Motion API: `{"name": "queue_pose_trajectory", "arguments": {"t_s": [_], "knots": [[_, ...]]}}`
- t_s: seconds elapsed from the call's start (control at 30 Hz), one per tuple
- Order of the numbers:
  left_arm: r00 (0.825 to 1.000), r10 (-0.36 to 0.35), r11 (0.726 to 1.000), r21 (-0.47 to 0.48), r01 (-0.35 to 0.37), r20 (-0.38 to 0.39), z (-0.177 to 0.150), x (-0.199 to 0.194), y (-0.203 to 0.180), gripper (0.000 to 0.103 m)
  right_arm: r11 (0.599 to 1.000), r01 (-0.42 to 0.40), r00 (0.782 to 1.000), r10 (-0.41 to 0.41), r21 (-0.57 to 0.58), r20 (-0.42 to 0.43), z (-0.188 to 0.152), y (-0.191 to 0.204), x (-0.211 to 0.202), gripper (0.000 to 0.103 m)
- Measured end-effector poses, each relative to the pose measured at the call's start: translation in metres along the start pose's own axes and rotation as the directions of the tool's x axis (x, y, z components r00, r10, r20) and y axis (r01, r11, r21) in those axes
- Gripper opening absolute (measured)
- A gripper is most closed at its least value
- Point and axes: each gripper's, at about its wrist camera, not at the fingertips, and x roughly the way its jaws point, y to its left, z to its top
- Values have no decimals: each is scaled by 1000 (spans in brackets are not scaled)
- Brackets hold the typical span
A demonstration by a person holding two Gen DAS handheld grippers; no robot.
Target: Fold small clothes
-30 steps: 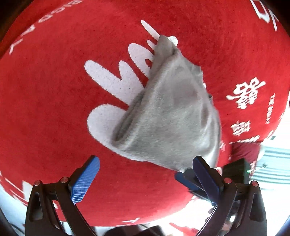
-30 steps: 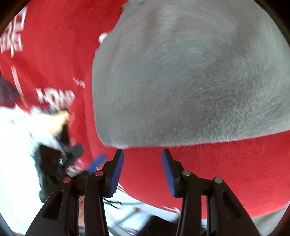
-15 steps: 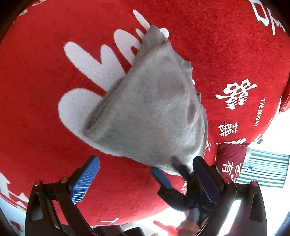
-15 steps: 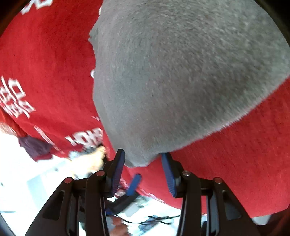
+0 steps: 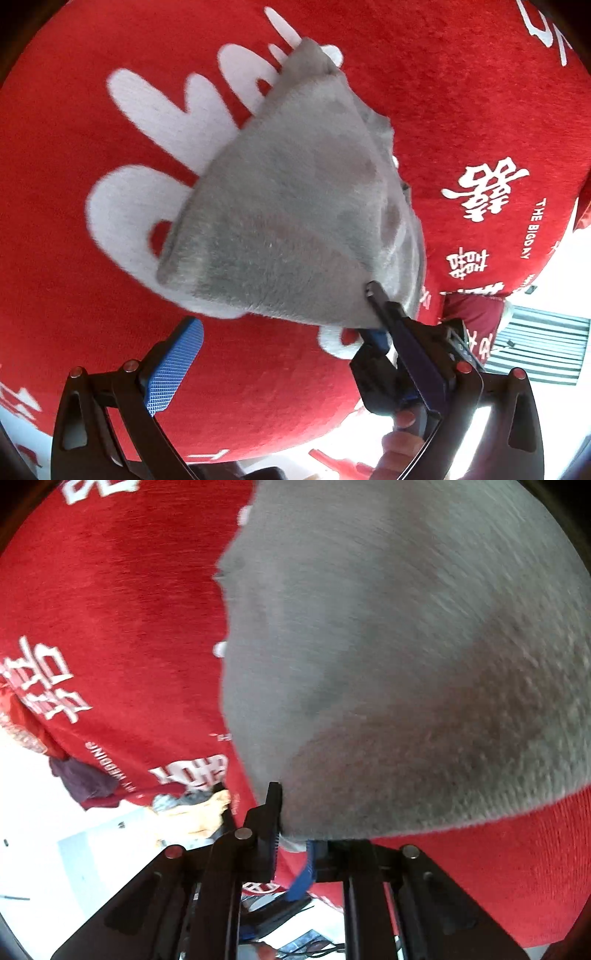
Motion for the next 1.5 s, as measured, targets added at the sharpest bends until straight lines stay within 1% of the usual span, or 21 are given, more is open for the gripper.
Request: {"name": "queue_pose_trajectory", "arguments": {"t_s": [0.17,0.27,0.37,0.47,0.53,0.6,0.73,0.8,0.83,0.87,0.9,0.93,1.0,1.07,1.1,1.13,1.2,1.27,1.37,1.43,1.5], "knots": [[996,-80,994,-77,83,50,8,15,-8,103,999,-8,999,6,-44,-43,4,14,-8,11],[991,-73,992,-90,83,110,16,17,-15,103,998,15,997,-19,-66,-72,6,16,-7,11],[989,-26,998,-59,35,143,27,17,-23,103,994,60,992,-70,-96,-107,5,14,-4,11],[981,75,997,-5,-75,177,36,16,-31,103,981,122,978,-145,-151,-150,0,8,0,11],[976,114,993,11,-118,186,39,16,-32,94,969,163,962,-198,-184,-188,-4,6,2,11],[970,151,987,21,-157,189,41,17,-32,93,956,202,944,-248,-214,-216,-5,8,1,15],[954,220,971,49,-235,205,41,20,-33,74,866,332,878,-429,-375,-214,-2,30,-15,17],[944,247,962,62,-266,219,42,20,-34,64,815,375,854,-489,-441,-178,5,46,-24,42],[938,264,956,70,-285,224,42,20,-34,55,784,398,840,-520,-477,-153,12,56,-29,62],[927,295,943,85,-321,232,43,21,-36,49,763,408,835,-534,-501,-135,18,64,-33,66],[915,325,930,96,-355,237,43,22,-37,31,741,416,830,-546,-527,-113,24,75,-35,66],[901,361,911,114,-396,241,44,23,-38,22,715,422,825,-557,-557,-90,31,89,-36,66],[882,390,885,157,-439,266,42,24,-43,16,678,434,816,-575,-593,-60,44,112,-31,66],[848,426,828,242,-506,316,33,27,-55,12,629,439,802,-596,-641,-35,56,139,-17,66],[828,440,788,292,-541,347,27,29,-63,11,609,439,796,-605,-661,-29,58,149,-11,66],[802,452,731,352,-584,391,19,31,-73,10,581,438,783,-622,-686,-26,62,160,0,67],[753,448,596,466,-654,482,-1,37,-92,10,525,435,748,-663,-731,-32,67,180,24,67],[724,429,476,546,-689,540,-18,43,-103,10,470,411,705,-707,-781,-54,69,201,58,70],[708,402,369,605,-706,580,-32,48,-107,10,414,362,631,-768,-835,-108,65,222,109,81],[704,395,342,616,-709,591,-36,48,-108,10,378,339,564,-815,-861,-136,59,227,139,81],[709,386,342,622,-704,591,-37,45,-110,10,338,325,504,-852,-884,-141,51,228,163,82]]}}
